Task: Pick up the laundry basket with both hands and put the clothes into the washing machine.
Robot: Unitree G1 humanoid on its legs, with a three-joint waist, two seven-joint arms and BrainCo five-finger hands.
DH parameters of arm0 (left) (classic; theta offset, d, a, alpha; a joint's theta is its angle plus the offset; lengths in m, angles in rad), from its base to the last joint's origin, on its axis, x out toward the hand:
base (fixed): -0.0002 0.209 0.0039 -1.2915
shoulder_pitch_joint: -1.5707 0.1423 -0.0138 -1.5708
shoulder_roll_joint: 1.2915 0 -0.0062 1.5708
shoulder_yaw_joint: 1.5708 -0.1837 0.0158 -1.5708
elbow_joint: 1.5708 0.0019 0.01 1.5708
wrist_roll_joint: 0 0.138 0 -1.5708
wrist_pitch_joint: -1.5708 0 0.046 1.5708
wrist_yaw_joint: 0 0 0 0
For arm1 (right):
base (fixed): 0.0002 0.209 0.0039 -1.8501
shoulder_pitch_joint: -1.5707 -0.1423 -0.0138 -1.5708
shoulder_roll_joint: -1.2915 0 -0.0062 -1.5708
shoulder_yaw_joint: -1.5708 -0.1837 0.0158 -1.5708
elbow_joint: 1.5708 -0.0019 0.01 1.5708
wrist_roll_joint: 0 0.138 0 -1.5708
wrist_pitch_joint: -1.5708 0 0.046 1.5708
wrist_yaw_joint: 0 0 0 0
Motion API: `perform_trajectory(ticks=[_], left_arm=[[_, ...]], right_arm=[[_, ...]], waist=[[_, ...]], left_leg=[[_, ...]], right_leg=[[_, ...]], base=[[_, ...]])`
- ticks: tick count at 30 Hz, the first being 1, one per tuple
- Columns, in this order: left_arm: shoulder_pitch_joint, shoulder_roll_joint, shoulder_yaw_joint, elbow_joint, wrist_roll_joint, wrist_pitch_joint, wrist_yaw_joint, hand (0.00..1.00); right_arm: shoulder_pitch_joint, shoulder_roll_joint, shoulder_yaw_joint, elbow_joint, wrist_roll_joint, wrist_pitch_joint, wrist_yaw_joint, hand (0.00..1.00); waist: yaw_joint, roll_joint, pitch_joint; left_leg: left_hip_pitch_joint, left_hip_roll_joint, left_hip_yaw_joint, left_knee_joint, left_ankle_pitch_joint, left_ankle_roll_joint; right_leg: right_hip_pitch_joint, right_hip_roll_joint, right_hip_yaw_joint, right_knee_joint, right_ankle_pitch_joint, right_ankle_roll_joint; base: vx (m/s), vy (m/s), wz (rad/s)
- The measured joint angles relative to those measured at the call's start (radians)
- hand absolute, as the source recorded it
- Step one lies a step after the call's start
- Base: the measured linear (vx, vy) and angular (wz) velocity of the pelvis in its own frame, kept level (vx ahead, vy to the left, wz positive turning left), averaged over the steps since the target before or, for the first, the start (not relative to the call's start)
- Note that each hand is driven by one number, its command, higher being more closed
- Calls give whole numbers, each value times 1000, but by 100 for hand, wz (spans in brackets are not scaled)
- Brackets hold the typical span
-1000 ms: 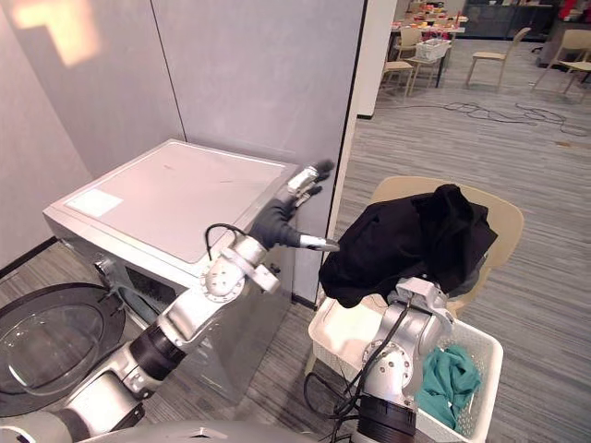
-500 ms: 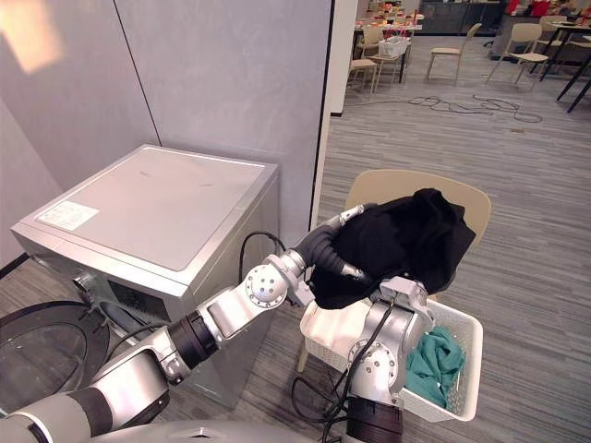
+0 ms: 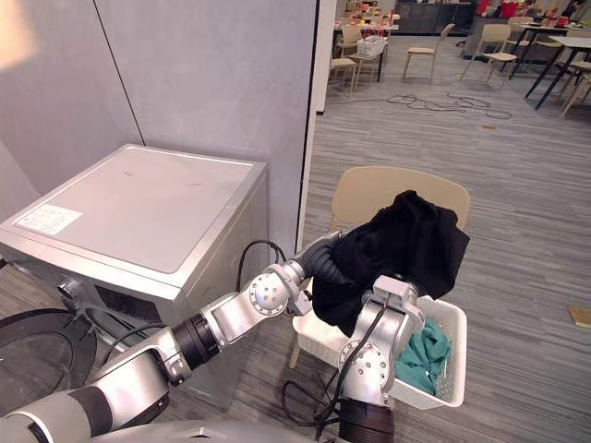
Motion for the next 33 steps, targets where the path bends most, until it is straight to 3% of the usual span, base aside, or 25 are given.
perform_trajectory(ticks=[11,12,19,25,33], left_arm=[[0,0,-9,2,-54,6,1,100],[0,0,-9,0,-59,6,1,100],[0,0,-10,-3,-105,5,0,100],[0,0,7,-3,-251,12,1,100],[0,4,200,-39,-301,33,40,100]], right_arm=[[0,0,13,-10,0,-2,-14,100],[0,0,14,-17,0,-2,-15,0],[0,0,14,-38,-2,0,-16,0],[1,0,13,-77,-6,13,-16,0],[128,-4,-86,-118,-11,56,-12,0]], waist=[[-1,-10,5],[-1,-10,6],[-1,-16,8],[-4,-29,16],[-4,-30,16]], left_leg=[[5,-8,2,2,-7,8],[4,-9,2,2,-7,9],[3,-13,-1,2,-9,12],[2,-15,-1,2,-11,14],[3,-13,17,9,-25,14]], right_leg=[[12,-8,1,-12,4,6],[12,-9,1,-13,4,7],[13,-14,-1,-17,6,10],[15,-16,-1,-22,7,12],[14,-14,6,-27,7,12]], base=[[1,2,0],[0,0,0],[0,0,0],[0,0,0],[1,10,-4]])
